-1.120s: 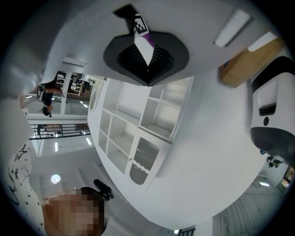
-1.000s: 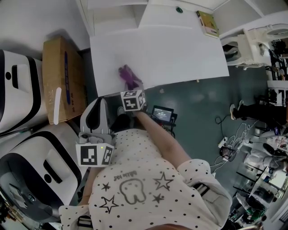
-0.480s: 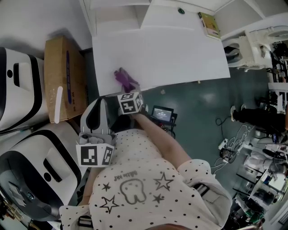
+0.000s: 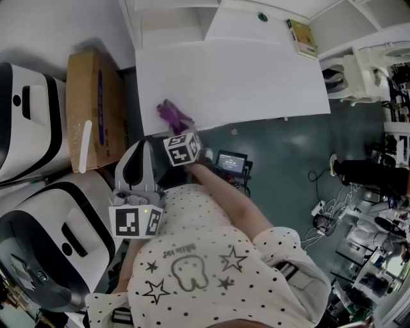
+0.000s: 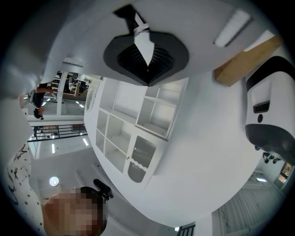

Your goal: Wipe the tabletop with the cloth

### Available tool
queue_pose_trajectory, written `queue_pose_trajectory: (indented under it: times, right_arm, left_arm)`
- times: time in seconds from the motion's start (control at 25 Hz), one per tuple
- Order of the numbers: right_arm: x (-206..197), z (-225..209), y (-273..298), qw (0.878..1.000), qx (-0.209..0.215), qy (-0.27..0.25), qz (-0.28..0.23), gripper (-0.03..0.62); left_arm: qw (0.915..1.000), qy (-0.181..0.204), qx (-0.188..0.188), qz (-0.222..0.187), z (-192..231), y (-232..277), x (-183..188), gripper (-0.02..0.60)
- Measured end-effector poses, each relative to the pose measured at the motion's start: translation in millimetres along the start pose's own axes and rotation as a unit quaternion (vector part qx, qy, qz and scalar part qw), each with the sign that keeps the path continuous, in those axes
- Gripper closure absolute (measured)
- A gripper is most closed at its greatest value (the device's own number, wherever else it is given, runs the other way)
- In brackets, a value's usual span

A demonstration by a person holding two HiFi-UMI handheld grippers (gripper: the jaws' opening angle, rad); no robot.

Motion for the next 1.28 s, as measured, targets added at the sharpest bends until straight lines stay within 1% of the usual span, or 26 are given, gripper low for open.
queue_pose_trajectory:
  times: [0.28,0.8,1.08,1.28]
  right_arm:
    - [3.0,19.3,1.4,0.999,0.028,-0.025,0.003,0.532]
    - [7.7,58.4,4.3,0.994,0.083,-0.073,0.004,0.531]
    - [8.5,63.6,3.6,0.991,0.110,-0.078,0.006,0.531]
    - [9.5,63.6,3.5,0.989,0.140,-0.045,0.005,0.531]
  left_arm:
    - [0.9999,0.001,0.010,0.000,2.1,-4.5,1.2,0.588]
    - [0.9993,0.001,0.037,-0.003,10.2,-13.2,4.7,0.587]
    - [0.9993,0.002,0.038,-0.002,6.1,-8.6,4.8,0.588]
    - [0.9996,0.003,0.029,0.000,6.8,-6.9,4.0,0.587]
Point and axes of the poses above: the fingertips, and each gripper's own axes: y forward along the fingers, z to its left, x out of its top, the point moved 7 cm from there along -y, backward along the fingers, and after that the axes turned 1 degree about -y, right-handed, at the moved point
